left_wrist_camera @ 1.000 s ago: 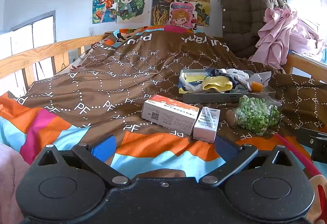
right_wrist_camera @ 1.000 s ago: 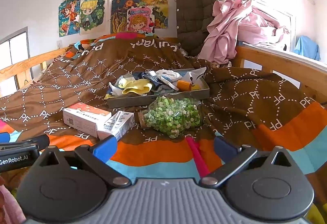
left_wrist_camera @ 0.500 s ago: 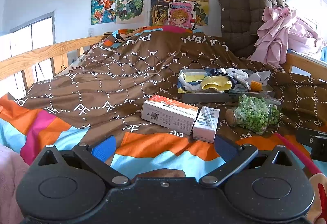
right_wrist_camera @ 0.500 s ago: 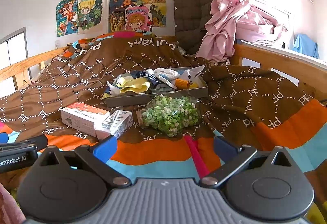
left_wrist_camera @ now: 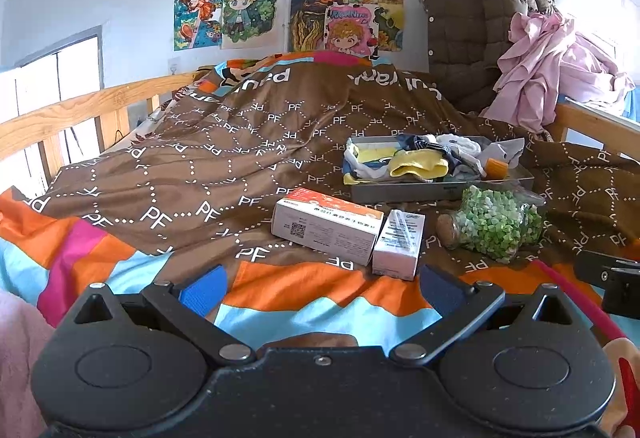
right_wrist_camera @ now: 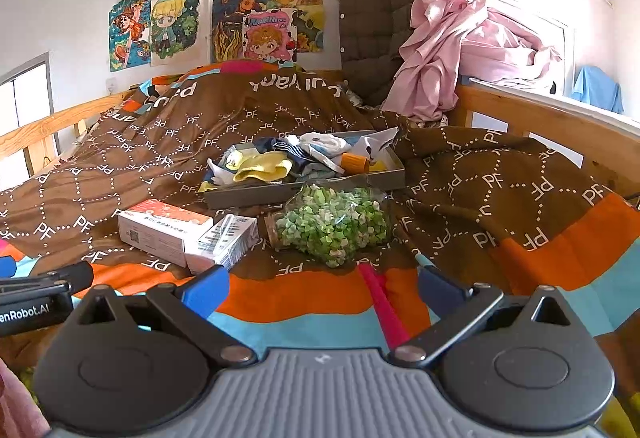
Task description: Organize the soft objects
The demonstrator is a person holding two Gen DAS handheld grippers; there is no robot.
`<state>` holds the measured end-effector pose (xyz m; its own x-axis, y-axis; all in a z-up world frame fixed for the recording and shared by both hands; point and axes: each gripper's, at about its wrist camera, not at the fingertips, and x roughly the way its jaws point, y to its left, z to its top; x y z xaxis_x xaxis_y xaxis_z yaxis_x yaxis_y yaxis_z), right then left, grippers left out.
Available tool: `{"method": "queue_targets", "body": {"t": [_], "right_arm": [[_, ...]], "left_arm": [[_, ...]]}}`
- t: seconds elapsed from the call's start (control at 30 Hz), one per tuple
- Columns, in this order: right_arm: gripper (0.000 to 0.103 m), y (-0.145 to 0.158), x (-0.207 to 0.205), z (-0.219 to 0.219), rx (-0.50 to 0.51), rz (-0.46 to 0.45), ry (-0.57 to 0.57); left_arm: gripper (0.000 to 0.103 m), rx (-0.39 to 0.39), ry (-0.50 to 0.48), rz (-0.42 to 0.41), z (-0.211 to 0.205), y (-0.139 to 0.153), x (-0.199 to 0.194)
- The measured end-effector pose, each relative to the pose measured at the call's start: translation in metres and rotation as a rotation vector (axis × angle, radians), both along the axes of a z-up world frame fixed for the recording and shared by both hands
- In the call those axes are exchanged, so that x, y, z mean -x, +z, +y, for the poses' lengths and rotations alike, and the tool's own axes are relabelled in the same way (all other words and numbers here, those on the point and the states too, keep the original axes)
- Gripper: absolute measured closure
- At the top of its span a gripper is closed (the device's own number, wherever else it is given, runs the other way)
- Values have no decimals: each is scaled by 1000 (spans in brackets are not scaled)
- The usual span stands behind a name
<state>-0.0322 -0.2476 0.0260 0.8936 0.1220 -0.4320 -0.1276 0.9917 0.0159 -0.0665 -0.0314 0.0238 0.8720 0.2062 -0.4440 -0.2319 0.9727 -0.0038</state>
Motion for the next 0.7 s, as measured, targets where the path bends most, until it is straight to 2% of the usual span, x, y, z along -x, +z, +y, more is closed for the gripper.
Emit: {"method": "queue_targets", "body": {"t": [0.7], "right_arm": [[0, 0, 0, 0, 0, 0, 0]], "left_arm": [[1, 0, -7, 12, -2, 1, -1]]}}
